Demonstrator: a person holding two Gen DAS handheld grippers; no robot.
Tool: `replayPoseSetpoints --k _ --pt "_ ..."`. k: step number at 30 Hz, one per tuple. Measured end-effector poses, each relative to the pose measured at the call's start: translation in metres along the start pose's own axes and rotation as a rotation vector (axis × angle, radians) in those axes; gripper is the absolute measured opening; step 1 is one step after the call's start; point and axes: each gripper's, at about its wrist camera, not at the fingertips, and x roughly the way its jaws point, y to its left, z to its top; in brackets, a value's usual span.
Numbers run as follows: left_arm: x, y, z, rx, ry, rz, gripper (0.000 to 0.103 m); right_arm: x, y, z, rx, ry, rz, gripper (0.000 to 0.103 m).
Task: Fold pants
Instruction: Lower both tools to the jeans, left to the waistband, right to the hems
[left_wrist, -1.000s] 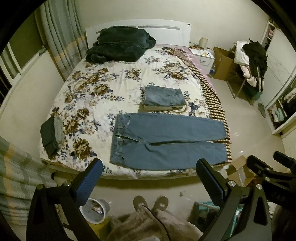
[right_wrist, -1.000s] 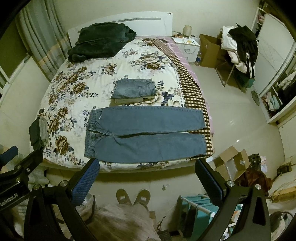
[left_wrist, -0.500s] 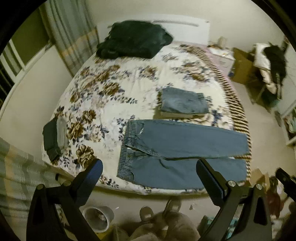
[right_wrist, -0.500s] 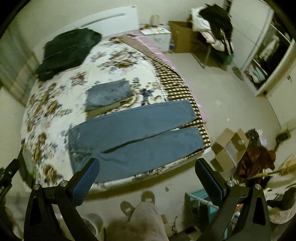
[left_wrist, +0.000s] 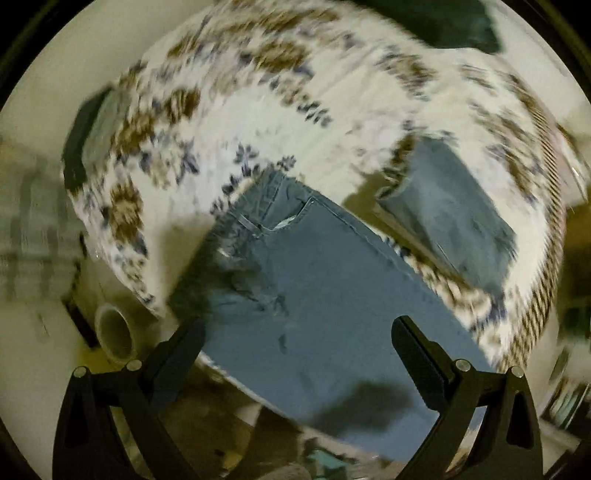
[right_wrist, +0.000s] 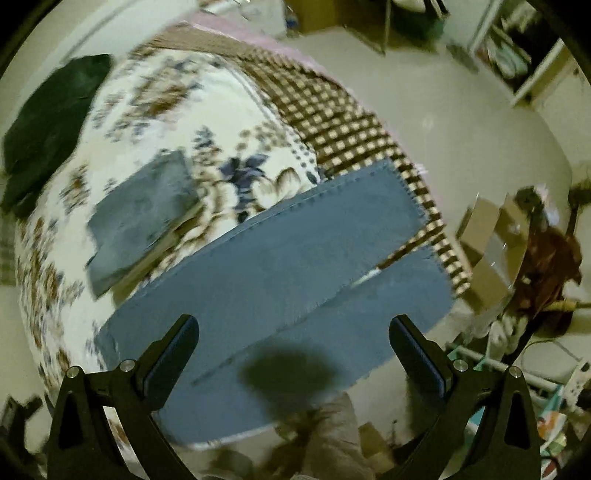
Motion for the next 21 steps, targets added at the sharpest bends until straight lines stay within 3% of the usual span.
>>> replayPoseSetpoints --k 6,12,17,18,19,21 --pt "0.122 -0.025 0.061 -0.181 0.111 0.005 0.103 0.142 -0.024 0.091 0.135 0.103 -0.025 0.103" --pt "0.213 -0.036 0.103 -0.297 0.182 0.014 0.103 0.223 -0.06 0.111 0.274 0.206 -0.038 0.103" --pt "0.245 -0.039 0.118 -0.323 0.198 0.03 0.102 0.274 -0.062 0.126 0.371 0.259 -0.025 0.103" --pt "0.249 -0.04 0.12 -0.321 0.199 0.034 0.1 0.28 -0.06 0.128 0.381 0.261 -0.027 0.103" --pt "0.251 -0.04 0.12 -0.318 0.198 0.036 0.09 0.288 -0.057 0.131 0.387 0.26 -0.029 0.103" --pt "0.252 -0.04 0.121 -0.303 0.188 0.043 0.077 0.299 -0.05 0.137 0.388 0.241 -0.038 0.093"
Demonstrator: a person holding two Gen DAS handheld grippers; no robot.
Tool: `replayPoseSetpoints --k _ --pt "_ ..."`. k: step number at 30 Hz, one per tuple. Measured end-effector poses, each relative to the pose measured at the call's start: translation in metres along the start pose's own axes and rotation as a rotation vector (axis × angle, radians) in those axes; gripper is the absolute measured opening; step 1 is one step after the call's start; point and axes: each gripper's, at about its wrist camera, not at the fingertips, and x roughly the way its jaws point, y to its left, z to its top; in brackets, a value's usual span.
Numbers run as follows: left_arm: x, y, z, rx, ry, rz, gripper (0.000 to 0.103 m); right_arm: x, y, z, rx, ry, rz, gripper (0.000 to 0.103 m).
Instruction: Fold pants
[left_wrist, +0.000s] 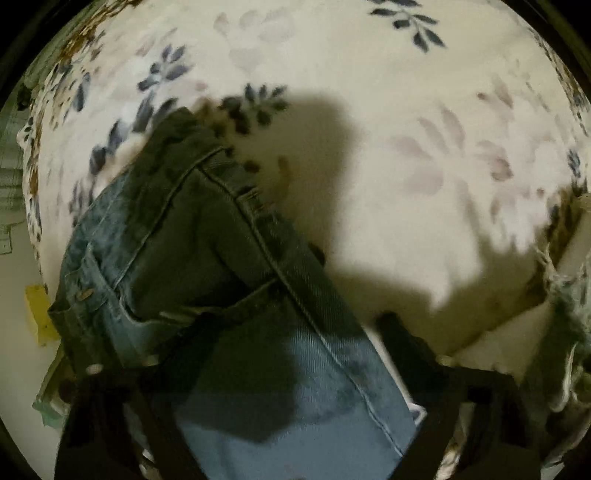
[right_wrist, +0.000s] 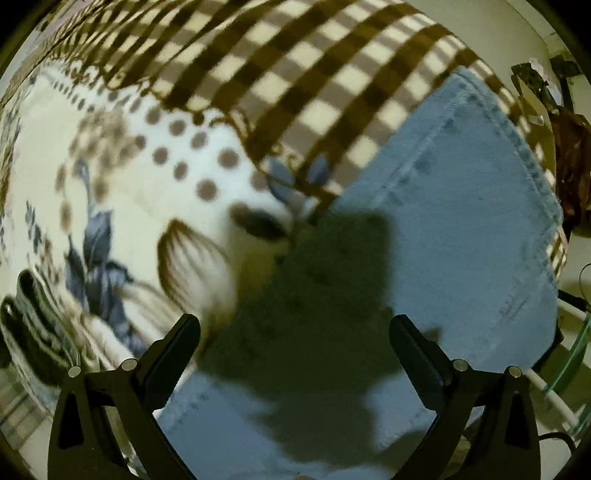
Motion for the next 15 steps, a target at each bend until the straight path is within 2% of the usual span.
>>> replayPoseSetpoints --k 2,3,4,5,6,7,8,11,15 --pt "-0.006 0.002 0.0 0.018 -0.045 -0.013 0.052 0.01 0.007 0.002 -0.003 -0.019 -0.031 0.086" --pt "-0.016 0.003 0.0 0.042 -0.088 -0.048 0.037 0.014 0.009 0.002 0.001 -0.028 -0.039 0.08" --pt "-0.02 0.006 -0.001 0.044 -0.091 -0.066 0.034 0.016 0.01 0.0 0.004 -0.035 -0.047 0.075" --pt "-0.026 0.012 -0.002 0.034 -0.091 -0.106 0.033 0.016 0.009 -0.001 0.01 -0.049 -0.058 0.062" --pt "-0.032 0.017 -0.003 0.028 -0.095 -0.135 0.03 0.016 0.008 -0.003 0.012 -0.067 -0.056 0.043" --pt "-0.039 0.024 -0.005 0.025 -0.1 -0.169 0.027 0.013 0.004 -0.006 0.008 -0.08 -0.056 0.031" --pt "-0.049 0.031 -0.008 0.026 -0.107 -0.206 0.025 0.011 0.004 -0.008 0.004 -0.094 -0.066 0.01" --pt "-0.077 0.052 -0.018 0.035 -0.13 -0.299 0.022 -0.002 -0.001 -0.019 -0.004 -0.137 -0.028 0.005" --pt "-0.119 0.089 -0.03 0.031 -0.162 -0.418 0.02 -0.037 -0.009 -0.046 -0.041 -0.216 0.021 0.005"
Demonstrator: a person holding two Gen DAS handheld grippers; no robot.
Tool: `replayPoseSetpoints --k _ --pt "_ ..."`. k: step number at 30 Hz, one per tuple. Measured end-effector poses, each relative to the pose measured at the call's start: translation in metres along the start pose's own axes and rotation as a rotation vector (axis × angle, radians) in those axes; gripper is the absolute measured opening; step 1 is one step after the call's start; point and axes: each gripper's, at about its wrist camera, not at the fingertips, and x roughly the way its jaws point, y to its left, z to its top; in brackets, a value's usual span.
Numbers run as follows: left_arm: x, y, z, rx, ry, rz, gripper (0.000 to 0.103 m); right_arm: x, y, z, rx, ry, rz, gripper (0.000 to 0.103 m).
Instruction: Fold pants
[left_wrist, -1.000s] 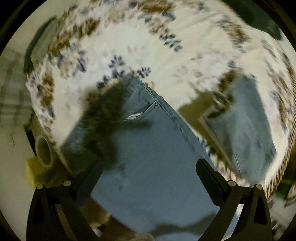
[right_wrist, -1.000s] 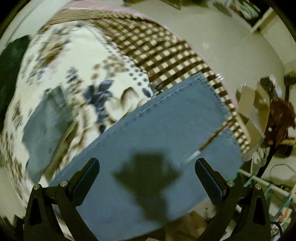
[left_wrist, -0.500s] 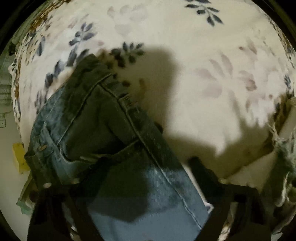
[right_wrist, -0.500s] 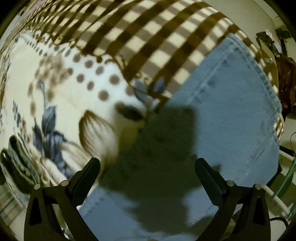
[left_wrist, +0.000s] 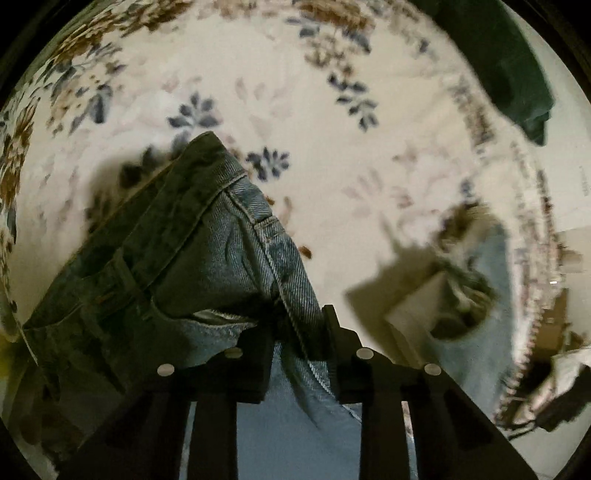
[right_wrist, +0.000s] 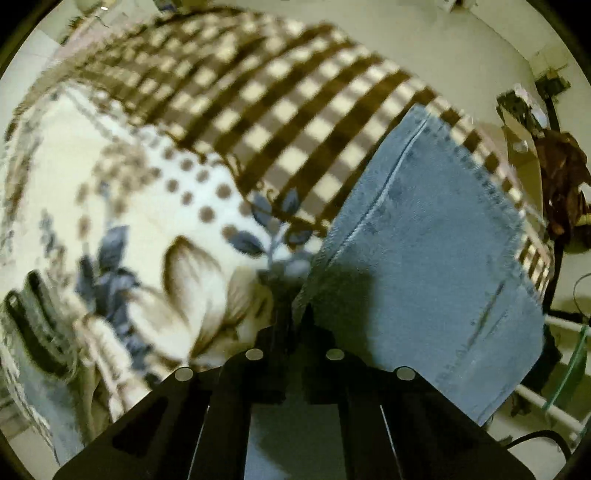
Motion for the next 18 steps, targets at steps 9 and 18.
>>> replayPoseSetpoints --k 9,18 --pt "-0.078 0.079 -0.049 0.03 -0.069 -0.225 0.02 -0.128 -0.056 -0.043 -0.056 -0.192 0.234 0.004" --pt "-0.043 0.21 -0.111 -0.002 0.029 -0.178 0.013 -0.151 -0.205 -0.133 -0.064 -0.205 0.174 0.004"
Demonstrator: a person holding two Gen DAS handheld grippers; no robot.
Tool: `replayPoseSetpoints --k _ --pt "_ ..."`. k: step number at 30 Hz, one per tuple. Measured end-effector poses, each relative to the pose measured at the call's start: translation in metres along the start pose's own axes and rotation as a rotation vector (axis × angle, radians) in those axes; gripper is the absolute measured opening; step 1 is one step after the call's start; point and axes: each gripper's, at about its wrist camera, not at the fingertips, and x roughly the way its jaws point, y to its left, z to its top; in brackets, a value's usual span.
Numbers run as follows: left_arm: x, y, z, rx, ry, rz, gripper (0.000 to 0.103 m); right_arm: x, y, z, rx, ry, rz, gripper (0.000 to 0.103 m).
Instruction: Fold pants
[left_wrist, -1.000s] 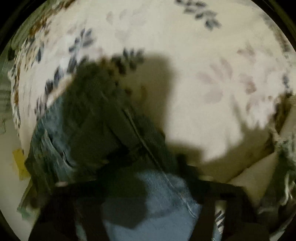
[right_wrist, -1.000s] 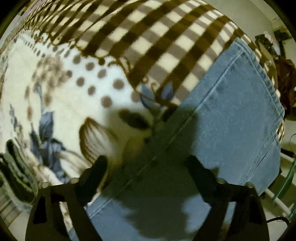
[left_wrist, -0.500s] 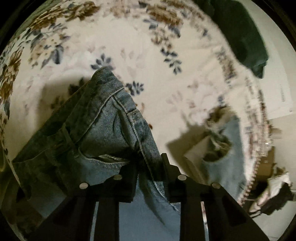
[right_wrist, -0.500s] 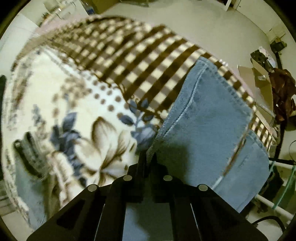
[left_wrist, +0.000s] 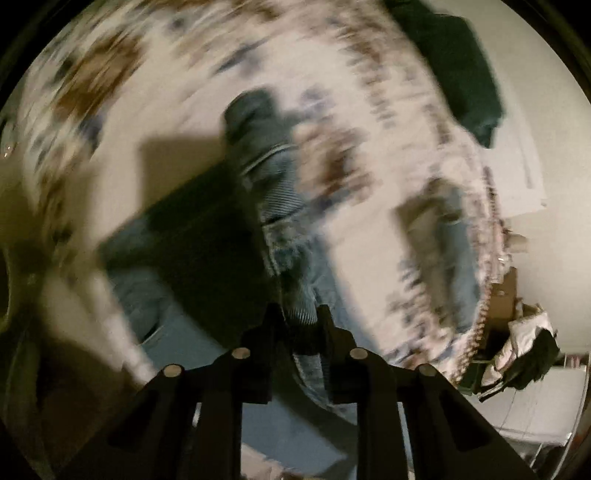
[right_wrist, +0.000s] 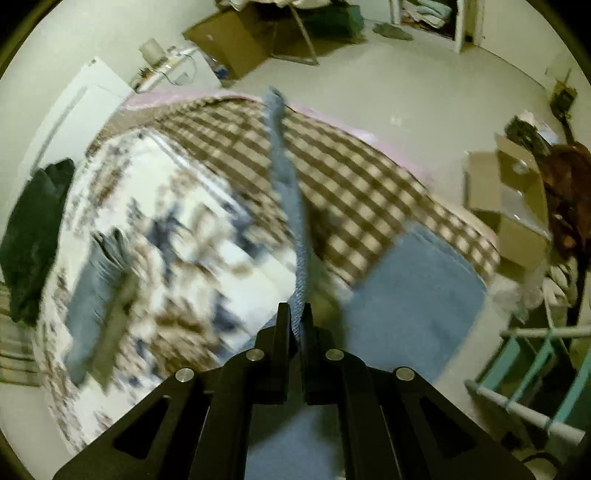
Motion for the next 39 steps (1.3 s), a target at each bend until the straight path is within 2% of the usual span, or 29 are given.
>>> replayPoseSetpoints --k 4,8,14,16,18,20,21,23,25,28,30,32,33,34,35,36,37,38,39 --pt "0.031 0.051 -0.022 -0.007 0.037 0.104 0.012 0.03 -0.046 -0.043 0.014 0.078 -0.078 0.004" --pt "0.053 0.081 -0.036 -0.02 0.085 0.156 0.012 0.062 -0.077 -0.067 -0.019 0.13 -0.135 0.004" --pt "0.046 0.094 -0.045 0.019 0.091 0.217 0.012 0.101 -0.119 -0.081 0.015 0.258 -0.117 0.005" --pt "0.036 0.091 -0.046 0.036 0.083 0.267 0.014 0.105 -0.135 -0.078 0.038 0.301 -0.091 0.019" --pt "0.023 0.082 -0.047 0.058 0.047 0.312 0.014 0.102 -0.15 -0.074 0.042 0.322 -0.074 0.048" --pt "0.014 0.067 -0.052 0.086 0.021 0.335 0.016 0.092 -0.167 -0.065 0.033 0.301 -0.058 0.056" --pt "0.01 0.054 -0.056 0.109 0.005 0.333 0.018 0.087 -0.174 -0.06 0.033 0.288 -0.053 0.057" --pt "0.011 0.031 -0.063 0.156 -0.022 0.333 0.036 0.079 -0.194 -0.042 0.053 0.252 -0.026 0.062" --pt "0.018 0.012 -0.07 0.197 -0.036 0.324 0.077 0.08 -0.208 -0.022 0.076 0.222 -0.013 0.063" --pt "0.038 -0.016 -0.078 0.244 -0.033 0.309 0.08 0.088 -0.209 0.013 0.071 0.199 -0.012 0.064" --pt "0.052 -0.037 -0.081 0.277 -0.038 0.311 0.08 0.103 -0.199 0.035 0.016 0.209 -0.004 0.077" --pt "0.06 -0.048 -0.085 0.285 -0.053 0.308 0.08 0.13 -0.193 0.049 -0.052 0.253 -0.023 0.077" --pt "0.062 -0.052 -0.085 0.285 -0.058 0.308 0.08 0.141 -0.188 0.053 -0.08 0.282 -0.031 0.075" --pt "0.064 -0.056 -0.086 0.283 -0.062 0.304 0.08 0.145 -0.181 0.054 -0.118 0.292 -0.05 0.068" --pt "0.064 -0.057 -0.086 0.282 -0.062 0.297 0.08 0.144 -0.172 0.056 -0.189 0.273 -0.093 0.028" --pt "0.066 -0.06 -0.087 0.284 -0.062 0.296 0.08 0.141 -0.164 0.059 -0.25 0.252 -0.13 0.007" --pt "0.068 -0.062 -0.087 0.287 -0.061 0.3 0.08 0.135 -0.161 0.064 -0.273 0.217 -0.154 0.005" --pt "0.07 -0.065 -0.087 0.293 -0.063 0.307 0.08 0.132 -0.166 0.07 -0.251 0.194 -0.202 0.0" --pt "0.071 -0.066 -0.088 0.3 -0.065 0.316 0.08 0.132 -0.177 0.079 -0.215 0.191 -0.265 0.0"
